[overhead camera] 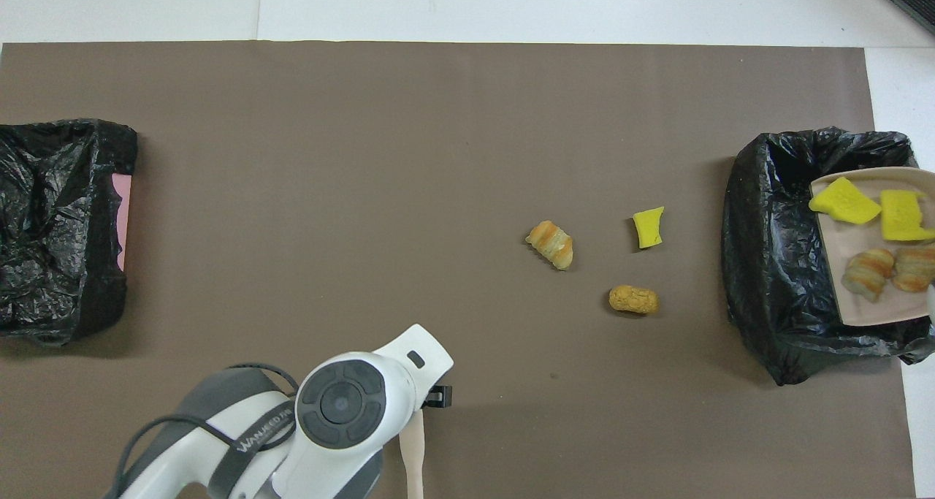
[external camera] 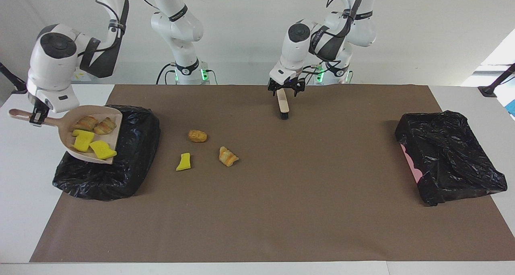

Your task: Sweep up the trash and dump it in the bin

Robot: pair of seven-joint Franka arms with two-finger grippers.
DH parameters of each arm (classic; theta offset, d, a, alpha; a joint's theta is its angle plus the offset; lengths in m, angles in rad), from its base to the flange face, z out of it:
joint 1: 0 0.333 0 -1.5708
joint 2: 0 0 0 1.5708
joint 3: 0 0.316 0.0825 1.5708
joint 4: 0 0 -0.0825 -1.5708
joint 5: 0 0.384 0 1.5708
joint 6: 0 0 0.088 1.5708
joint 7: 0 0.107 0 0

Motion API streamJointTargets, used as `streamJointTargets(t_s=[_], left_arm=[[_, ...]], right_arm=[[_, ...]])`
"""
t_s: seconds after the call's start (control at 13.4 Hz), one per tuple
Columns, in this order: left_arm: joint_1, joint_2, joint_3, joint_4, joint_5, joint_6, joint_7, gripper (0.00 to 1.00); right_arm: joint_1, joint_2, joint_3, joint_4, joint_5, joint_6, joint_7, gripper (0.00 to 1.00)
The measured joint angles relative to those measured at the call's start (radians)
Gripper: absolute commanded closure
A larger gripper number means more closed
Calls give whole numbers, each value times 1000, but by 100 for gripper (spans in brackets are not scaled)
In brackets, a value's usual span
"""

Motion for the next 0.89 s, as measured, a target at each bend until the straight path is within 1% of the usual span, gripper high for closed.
streamJointTargets(t_s=[0.07, 0.22, 0.45, 0.75, 0.89], left_arm=[[51, 8, 1, 50, 18, -13, 62, 0], [165, 10, 4, 157, 24, -76, 208, 0], [292, 5, 7, 343, 28, -277, 369, 0], [451, -14, 17, 564, 34, -515, 567, 0], [512, -20, 32, 664, 81, -589, 633, 0]], right_arm=[[23, -25, 2, -34, -57, -5, 58, 100], [79, -63, 4, -73, -137, -63, 131, 100], [137, -93, 6, -82, -241, -179, 215, 100], [113, -124, 1, -82, -307, -191, 230, 100], [108, -147, 3, -81, -310, -188, 230, 100]])
